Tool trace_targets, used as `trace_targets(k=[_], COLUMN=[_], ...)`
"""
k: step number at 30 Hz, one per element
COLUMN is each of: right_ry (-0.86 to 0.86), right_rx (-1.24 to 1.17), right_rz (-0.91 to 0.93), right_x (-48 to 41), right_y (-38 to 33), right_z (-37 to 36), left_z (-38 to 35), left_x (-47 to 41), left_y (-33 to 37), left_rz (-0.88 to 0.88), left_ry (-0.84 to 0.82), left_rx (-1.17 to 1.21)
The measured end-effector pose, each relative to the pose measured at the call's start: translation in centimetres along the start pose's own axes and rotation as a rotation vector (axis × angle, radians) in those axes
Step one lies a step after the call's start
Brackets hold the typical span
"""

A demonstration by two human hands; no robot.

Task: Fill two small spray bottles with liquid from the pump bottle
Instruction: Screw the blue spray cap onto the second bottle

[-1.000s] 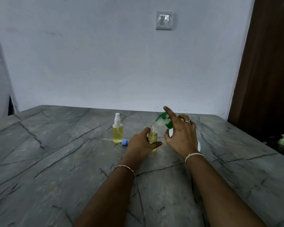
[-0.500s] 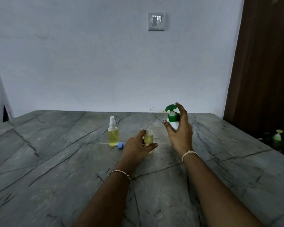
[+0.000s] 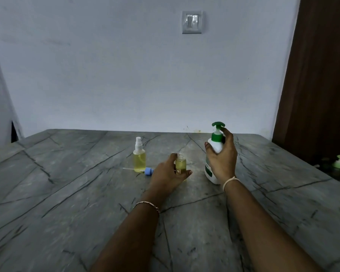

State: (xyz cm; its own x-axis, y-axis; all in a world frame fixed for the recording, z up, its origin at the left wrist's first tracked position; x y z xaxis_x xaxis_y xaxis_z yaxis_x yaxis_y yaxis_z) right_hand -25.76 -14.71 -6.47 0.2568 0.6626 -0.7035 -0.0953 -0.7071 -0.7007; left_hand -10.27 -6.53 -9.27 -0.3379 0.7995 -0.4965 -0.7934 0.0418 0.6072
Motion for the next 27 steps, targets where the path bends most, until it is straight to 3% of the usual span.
trace_targets(k=[8,14,21,27], right_ry=[0.02,0.206,-0.129,-0.391], right_rx=[0.132,0.316,0.309,0.3], right_rz=[-0.03,0.309,0.542,0.528], right_x=[0.4,1.0,2.3,3.1], right_y=[-0.3,-3.2,-5.4,-5.8], right_z=[0.0,0.5,-1.4,-3.1], left_z=[0.0,1.2,3.9,7.0], left_x=[-0.1,-0.4,0.2,0.7], left_y=[-0.3,0.0,0.5,0.0], left_rz=[0.028,0.055,0.184,0.278], left_ry=[-0.048,-0.065,-0.306,-0.464], left_rx=[0.099,0.09,0.277,0.302])
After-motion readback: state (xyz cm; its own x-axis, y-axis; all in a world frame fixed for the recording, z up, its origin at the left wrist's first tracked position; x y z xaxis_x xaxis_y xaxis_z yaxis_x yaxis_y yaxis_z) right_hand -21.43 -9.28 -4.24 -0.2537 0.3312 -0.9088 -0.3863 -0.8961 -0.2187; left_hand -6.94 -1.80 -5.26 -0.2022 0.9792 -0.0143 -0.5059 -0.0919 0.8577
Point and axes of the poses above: each hand's wrist, its own x-axis away from the middle knuckle, its own z-axis out of the back of the hand, y = z × x, the point moved 2 cm from there along -x, towards the middle knuckle, and after that the axes turned 6 degrees about y, right-handed, at the moved point
